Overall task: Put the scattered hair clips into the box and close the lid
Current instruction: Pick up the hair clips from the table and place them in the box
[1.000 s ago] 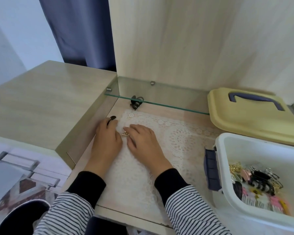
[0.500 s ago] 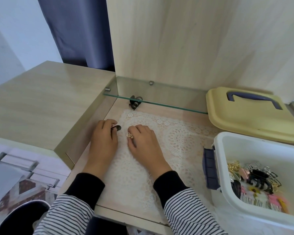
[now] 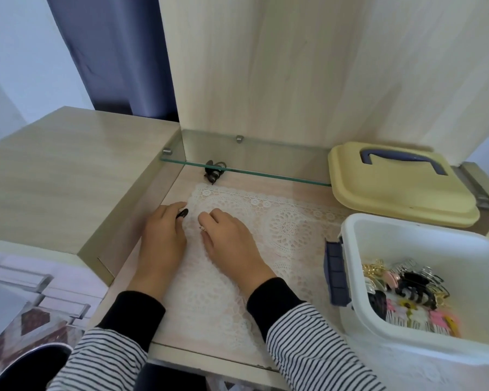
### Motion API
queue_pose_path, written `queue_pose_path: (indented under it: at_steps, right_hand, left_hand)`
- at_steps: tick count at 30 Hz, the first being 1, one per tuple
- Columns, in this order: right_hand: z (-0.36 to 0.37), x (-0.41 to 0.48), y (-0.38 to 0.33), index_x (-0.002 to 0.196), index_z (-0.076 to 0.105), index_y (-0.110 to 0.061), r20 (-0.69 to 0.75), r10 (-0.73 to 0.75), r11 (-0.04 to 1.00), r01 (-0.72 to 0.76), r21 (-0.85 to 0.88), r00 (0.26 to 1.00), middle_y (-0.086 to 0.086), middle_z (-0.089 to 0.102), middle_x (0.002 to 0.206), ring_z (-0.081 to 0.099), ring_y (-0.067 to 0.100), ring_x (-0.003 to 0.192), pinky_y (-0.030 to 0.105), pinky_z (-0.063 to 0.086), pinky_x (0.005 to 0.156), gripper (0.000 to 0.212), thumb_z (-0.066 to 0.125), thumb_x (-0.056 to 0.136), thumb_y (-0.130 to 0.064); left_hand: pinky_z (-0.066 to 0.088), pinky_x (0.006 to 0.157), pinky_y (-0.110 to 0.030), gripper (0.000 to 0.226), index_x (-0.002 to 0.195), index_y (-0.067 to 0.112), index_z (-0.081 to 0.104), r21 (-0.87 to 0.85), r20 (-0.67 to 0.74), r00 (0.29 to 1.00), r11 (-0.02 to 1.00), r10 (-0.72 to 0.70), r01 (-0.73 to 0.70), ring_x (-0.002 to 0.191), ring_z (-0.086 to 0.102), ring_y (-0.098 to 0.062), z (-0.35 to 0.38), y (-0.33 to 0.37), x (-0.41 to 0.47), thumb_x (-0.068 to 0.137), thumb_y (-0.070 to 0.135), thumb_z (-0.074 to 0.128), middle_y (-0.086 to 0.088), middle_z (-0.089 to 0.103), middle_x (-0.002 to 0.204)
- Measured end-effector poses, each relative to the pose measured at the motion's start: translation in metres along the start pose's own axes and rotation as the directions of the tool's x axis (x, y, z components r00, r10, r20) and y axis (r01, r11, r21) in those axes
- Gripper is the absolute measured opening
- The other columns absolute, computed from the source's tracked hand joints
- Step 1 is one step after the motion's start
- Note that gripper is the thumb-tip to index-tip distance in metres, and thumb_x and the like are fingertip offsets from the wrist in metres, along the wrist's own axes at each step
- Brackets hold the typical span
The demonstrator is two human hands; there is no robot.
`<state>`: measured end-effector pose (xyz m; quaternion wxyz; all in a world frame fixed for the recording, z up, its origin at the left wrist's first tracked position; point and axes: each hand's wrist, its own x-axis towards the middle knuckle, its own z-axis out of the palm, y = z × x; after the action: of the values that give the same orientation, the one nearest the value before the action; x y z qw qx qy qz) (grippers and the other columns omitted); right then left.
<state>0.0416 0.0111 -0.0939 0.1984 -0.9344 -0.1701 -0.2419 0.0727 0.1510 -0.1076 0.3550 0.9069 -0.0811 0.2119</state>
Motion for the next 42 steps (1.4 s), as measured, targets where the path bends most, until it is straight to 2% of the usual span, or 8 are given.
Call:
queue_pose_path:
  at_steps: [7, 10, 16, 20, 25, 30, 36, 42]
  right_hand:
    - [-0.051, 0.012, -0.029, 0.093, 0.057, -0.004, -0.099, 0.006, 0.997, 0.001, 0.074, 0.995, 0.009, 0.052, 0.078, 0.045, 0.023, 0.065, 0.03, 0.037, 0.05, 0.017, 0.062, 0.08, 0.005]
    - [-0.094, 0.015, -0.032, 0.097, 0.056, -0.001, -0.095, 0.03, 0.987, -0.014, 0.159, 0.995, 0.011, 0.052, 0.083, 0.039, 0.021, 0.07, 0.032, 0.037, 0.056, 0.016, 0.052, 0.083, 0.005]
    - [-0.185, 0.001, 0.001, 0.095, 0.057, -0.006, -0.127, 0.085, 0.976, -0.057, 0.208, 0.988, 0.005, 0.06, 0.084, 0.055, 0.024, 0.073, 0.042, 0.047, 0.064, 0.01, 0.055, 0.085, -0.005]
    - [-0.244, -0.025, 0.043, 0.092, 0.062, -0.007, -0.116, 0.201, 0.957, -0.17, 0.234, 0.973, 0.001, 0.065, 0.082, 0.059, 0.011, 0.075, 0.03, 0.05, 0.072, 0.01, 0.061, 0.083, -0.003]
    - [-0.273, -0.064, 0.093, 0.089, 0.066, -0.011, 0.055, 0.387, 0.866, -0.383, 0.322, 0.92, 0.001, 0.067, 0.084, 0.063, 0.013, 0.078, 0.028, 0.054, 0.078, 0.01, 0.066, 0.083, -0.003]
    - [-0.274, -0.098, 0.126, 0.085, 0.069, -0.023, 0.303, 0.412, 0.877, -0.464, 0.123, 0.859, -0.01, 0.069, 0.081, 0.065, 0.006, 0.078, 0.036, 0.056, 0.08, 0.011, 0.068, 0.081, -0.013]
    - [-0.271, -0.111, 0.137, 0.093, 0.071, -0.021, 0.377, 0.425, 0.903, -0.413, -0.117, 0.823, -0.01, 0.068, 0.088, 0.064, 0.006, 0.083, 0.024, 0.053, 0.074, 0.014, 0.064, 0.084, -0.013]
    - [-0.269, -0.118, 0.142, 0.093, 0.061, -0.032, 0.373, 0.364, 0.907, -0.234, -0.35, 0.853, -0.013, 0.064, 0.091, 0.059, 0.01, 0.085, 0.032, 0.051, 0.072, 0.01, 0.055, 0.089, -0.026]
  left_hand:
    - [0.047, 0.069, -0.037, 0.021, 0.105, 0.0, 0.062, 0.086, 0.0, 0.983, 0.98, 0.181, -0.18, 0.086, 0.053, -0.026, -0.005, 0.013, -0.001, 0.089, -0.006, 0.051, -0.013, 0.058, 0.099]
    - [0.04, 0.069, -0.025, 0.018, 0.104, 0.0, 0.064, 0.11, -0.052, 0.965, 0.962, 0.257, -0.25, 0.083, 0.055, -0.024, -0.009, 0.035, 0.002, 0.088, -0.005, 0.055, -0.013, 0.063, 0.098]
    - [0.048, 0.075, -0.011, 0.018, 0.108, 0.021, 0.061, -0.361, 0.008, 0.983, 0.918, 0.181, -0.166, 0.083, 0.062, -0.006, -0.031, 0.128, 0.01, 0.093, 0.013, 0.059, 0.005, 0.066, 0.097]
    - [0.048, 0.064, -0.011, 0.019, 0.092, 0.033, 0.061, -0.598, 0.182, 0.967, 0.801, 0.177, -0.033, 0.071, 0.066, -0.003, -0.044, 0.2, -0.002, 0.089, 0.014, 0.065, 0.015, 0.066, 0.087]
    - [0.057, 0.072, -0.031, 0.01, 0.084, 0.026, 0.066, -0.516, 0.563, 0.796, 0.847, 0.222, 0.129, 0.072, 0.07, -0.019, -0.026, 0.253, -0.024, 0.083, 0.018, 0.071, 0.005, 0.069, 0.083]
    - [0.054, 0.07, -0.02, 0.007, 0.083, 0.029, 0.067, -0.439, 0.692, 0.662, 0.895, 0.287, 0.071, 0.068, 0.069, -0.008, -0.007, 0.28, -0.036, 0.084, 0.023, 0.071, 0.012, 0.069, 0.082]
    - [0.055, 0.071, -0.023, 0.008, 0.079, 0.029, 0.065, -0.301, 0.803, 0.531, 0.953, 0.27, -0.029, 0.068, 0.066, -0.002, 0.012, 0.295, -0.036, 0.081, 0.023, 0.07, 0.012, 0.071, 0.077]
    - [0.046, 0.064, -0.013, 0.013, 0.086, 0.031, 0.064, -0.105, 0.904, 0.369, 0.949, 0.216, -0.298, 0.079, 0.061, 0.001, 0.026, 0.304, -0.038, 0.086, 0.018, 0.064, 0.013, 0.068, 0.086]
